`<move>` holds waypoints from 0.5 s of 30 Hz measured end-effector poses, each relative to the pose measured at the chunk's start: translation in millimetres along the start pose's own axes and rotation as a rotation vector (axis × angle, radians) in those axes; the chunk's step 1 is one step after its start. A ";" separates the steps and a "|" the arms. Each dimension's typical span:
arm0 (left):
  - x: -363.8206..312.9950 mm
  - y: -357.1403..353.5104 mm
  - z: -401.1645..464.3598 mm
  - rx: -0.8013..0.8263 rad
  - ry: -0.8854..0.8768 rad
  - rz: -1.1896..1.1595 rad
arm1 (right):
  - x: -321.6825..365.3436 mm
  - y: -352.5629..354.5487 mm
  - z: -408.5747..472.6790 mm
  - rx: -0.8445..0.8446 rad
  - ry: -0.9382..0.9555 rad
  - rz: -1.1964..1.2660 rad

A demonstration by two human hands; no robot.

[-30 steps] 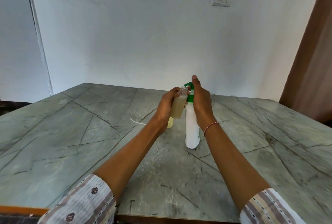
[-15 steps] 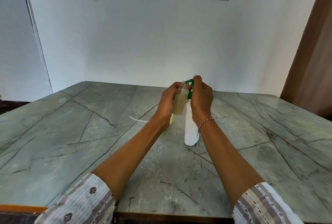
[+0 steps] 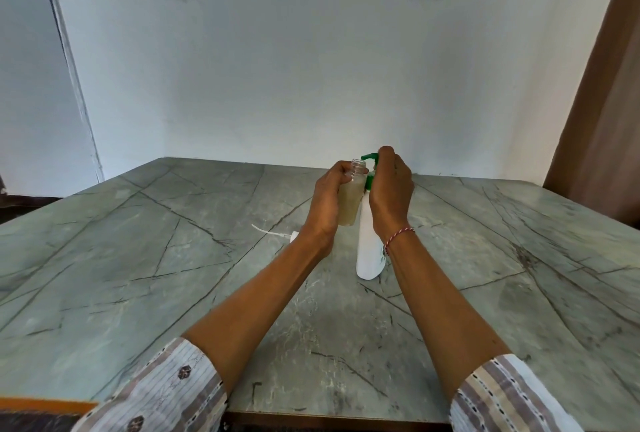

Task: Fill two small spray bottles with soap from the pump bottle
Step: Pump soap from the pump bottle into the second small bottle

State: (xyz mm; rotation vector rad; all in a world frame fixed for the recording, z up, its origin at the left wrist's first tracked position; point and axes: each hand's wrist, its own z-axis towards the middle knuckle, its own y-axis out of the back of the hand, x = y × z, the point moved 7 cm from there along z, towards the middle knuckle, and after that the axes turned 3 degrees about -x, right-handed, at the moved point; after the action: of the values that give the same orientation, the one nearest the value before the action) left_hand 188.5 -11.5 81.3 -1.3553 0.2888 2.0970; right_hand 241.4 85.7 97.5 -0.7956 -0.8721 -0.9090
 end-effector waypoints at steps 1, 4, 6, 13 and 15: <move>1.2 0.8 0.0 -0.009 0.003 -0.013 | 0.2 -1.3 0.2 0.003 0.005 -0.022; 6.7 2.2 1.0 -0.040 0.038 -0.021 | 0.1 -3.2 1.2 0.002 0.014 -0.082; 9.2 3.2 2.0 -0.082 0.060 -0.007 | 0.5 -2.9 1.4 -0.005 0.026 -0.088; 6.5 2.4 4.7 -0.132 -0.028 0.051 | 1.4 -4.9 -0.4 -0.004 0.035 -0.079; 6.6 4.5 5.0 -0.161 -0.044 0.062 | 1.8 -5.1 -1.0 -0.009 0.038 -0.071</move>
State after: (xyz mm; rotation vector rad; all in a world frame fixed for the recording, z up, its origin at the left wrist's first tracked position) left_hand 180.2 -10.1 77.1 -1.4057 0.1477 2.2395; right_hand 237.7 82.2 99.7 -0.7572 -0.8677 -0.9879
